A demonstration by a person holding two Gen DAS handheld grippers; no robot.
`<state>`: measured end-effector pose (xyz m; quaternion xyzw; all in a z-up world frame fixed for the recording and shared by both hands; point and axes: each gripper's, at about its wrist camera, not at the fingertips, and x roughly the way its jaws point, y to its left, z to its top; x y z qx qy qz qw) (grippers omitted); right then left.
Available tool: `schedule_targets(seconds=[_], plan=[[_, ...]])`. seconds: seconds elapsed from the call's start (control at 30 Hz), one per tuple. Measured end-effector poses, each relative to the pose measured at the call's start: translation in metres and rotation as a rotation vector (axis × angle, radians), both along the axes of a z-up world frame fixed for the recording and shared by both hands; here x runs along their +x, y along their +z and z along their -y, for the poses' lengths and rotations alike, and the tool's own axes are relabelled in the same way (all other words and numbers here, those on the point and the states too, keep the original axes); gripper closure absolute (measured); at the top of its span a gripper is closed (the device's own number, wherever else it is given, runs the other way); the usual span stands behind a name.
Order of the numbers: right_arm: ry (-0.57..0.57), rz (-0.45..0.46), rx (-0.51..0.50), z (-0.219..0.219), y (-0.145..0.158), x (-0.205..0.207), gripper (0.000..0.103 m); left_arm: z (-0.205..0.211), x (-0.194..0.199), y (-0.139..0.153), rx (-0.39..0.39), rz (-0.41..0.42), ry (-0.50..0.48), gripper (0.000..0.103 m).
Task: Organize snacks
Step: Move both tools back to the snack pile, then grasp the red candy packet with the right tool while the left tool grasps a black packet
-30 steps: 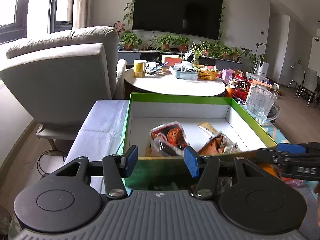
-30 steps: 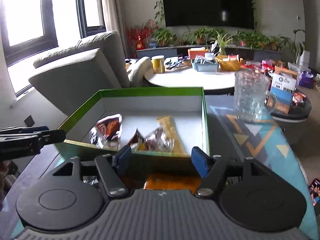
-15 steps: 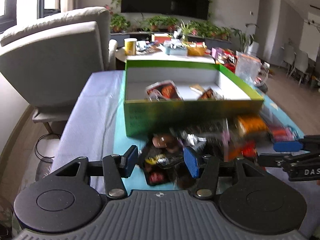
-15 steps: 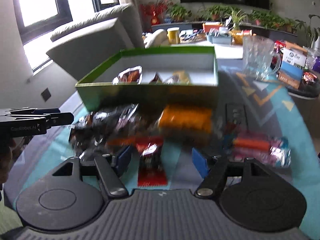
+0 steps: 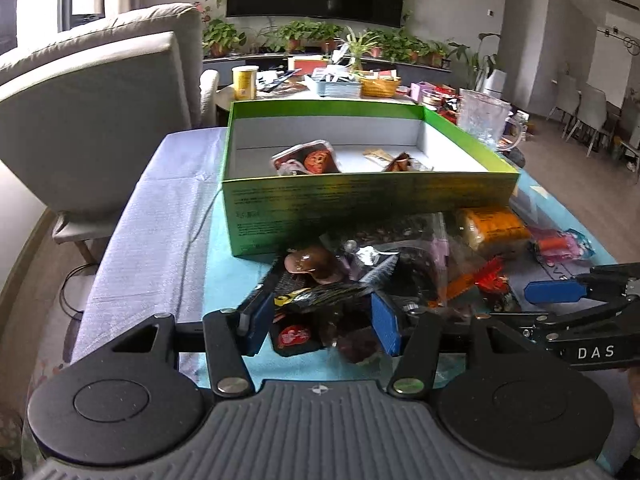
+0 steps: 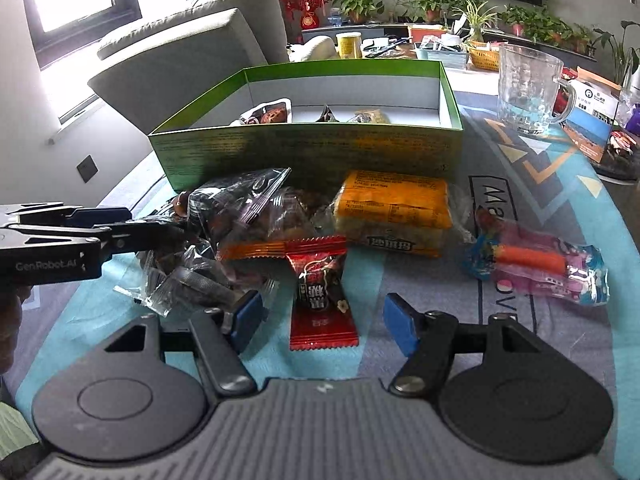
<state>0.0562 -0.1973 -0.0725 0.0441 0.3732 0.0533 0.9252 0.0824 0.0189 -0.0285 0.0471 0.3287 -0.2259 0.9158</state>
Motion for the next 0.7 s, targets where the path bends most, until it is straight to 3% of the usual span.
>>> schedule_targets(seconds=[0.33,0.37,0.5,0.7], plan=[[-0.029,0.02,-0.04,-0.006,-0.003,0.005,0.061,0.002,0.008,0.0,0.018,0.034,-0.006,0.054],[-0.027,0.017,-0.037,-0.005,-0.002,0.006,0.073,0.003,0.009,0.001,0.01,0.037,-0.02,0.066],[-0.049,0.007,0.023,0.005,0.002,0.003,0.073,0.005,0.014,0.002,-0.007,0.018,-0.042,0.095],[-0.052,0.007,0.036,0.008,0.005,-0.002,0.073,-0.006,0.008,0.003,-0.054,-0.013,-0.039,0.099]])
